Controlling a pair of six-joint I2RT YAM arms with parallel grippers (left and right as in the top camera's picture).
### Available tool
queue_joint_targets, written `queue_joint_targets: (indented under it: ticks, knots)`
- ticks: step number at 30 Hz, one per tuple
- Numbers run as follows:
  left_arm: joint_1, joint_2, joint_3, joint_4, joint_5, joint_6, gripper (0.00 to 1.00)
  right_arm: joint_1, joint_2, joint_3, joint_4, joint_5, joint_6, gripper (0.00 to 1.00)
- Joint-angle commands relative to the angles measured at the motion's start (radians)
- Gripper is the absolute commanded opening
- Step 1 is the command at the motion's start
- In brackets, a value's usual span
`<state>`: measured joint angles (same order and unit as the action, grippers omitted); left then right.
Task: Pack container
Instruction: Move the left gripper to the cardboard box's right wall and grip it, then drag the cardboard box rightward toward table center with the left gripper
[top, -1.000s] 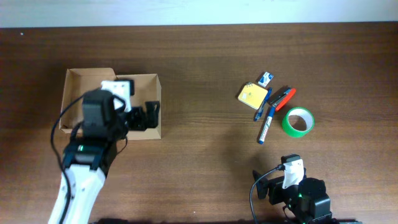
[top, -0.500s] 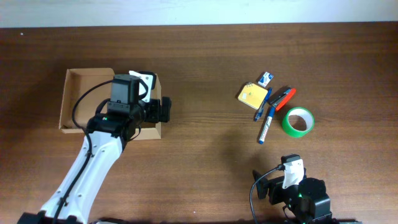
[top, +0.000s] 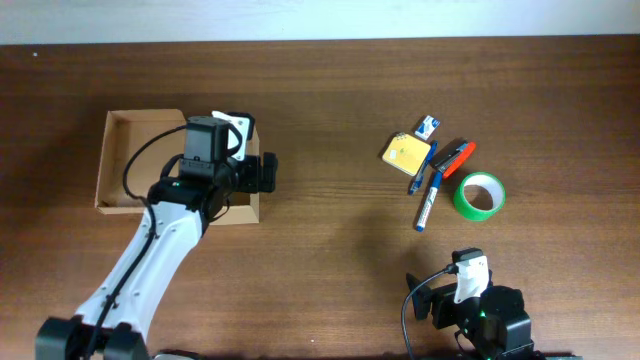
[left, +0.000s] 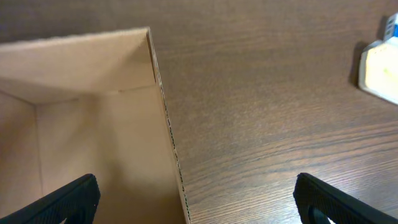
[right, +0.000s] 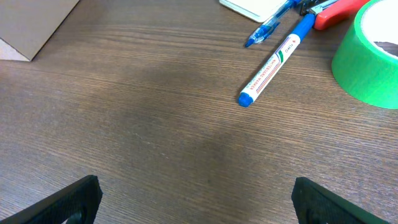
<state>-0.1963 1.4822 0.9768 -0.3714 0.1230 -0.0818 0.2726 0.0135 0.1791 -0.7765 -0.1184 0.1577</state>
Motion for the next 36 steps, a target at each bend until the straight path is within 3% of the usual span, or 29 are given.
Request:
queue_joint_targets:
  ticks: [1, 7, 11, 17, 23, 25, 27, 36]
  knots:
    - [-0.002, 0.047, 0.019, 0.004, 0.011, 0.019, 1.00, -0.005, -0.010, -0.010, 0.002, -0.005, 0.008, 0.99]
    - [-0.005, 0.125, 0.019, 0.005, 0.011, 0.019, 1.00, -0.005, -0.010, -0.010, 0.002, -0.005, 0.008, 0.99]
    - [-0.012, 0.157, 0.019, 0.016, 0.010, 0.015, 0.89, -0.005, -0.010, -0.010, 0.002, -0.005, 0.008, 0.99]
    - [-0.031, 0.180, 0.019, 0.031, -0.037, 0.003, 0.49, -0.005, -0.010, -0.010, 0.002, -0.005, 0.008, 0.99]
    - [-0.037, 0.182, 0.019, 0.032, -0.051, 0.001, 0.33, -0.005, -0.010, -0.010, 0.002, -0.005, 0.008, 0.99]
    - [-0.037, 0.182, 0.019, 0.032, -0.055, 0.001, 0.10, -0.005, -0.010, -0.010, 0.002, -0.005, 0.008, 0.99]
    - [-0.037, 0.182, 0.019, 0.042, -0.053, 0.000, 0.02, -0.005, -0.010, -0.010, 0.002, -0.005, 0.008, 0.99]
    - [-0.037, 0.182, 0.020, 0.076, -0.053, 0.001, 0.02, -0.005, -0.010, -0.010, 0.002, -0.005, 0.008, 0.99]
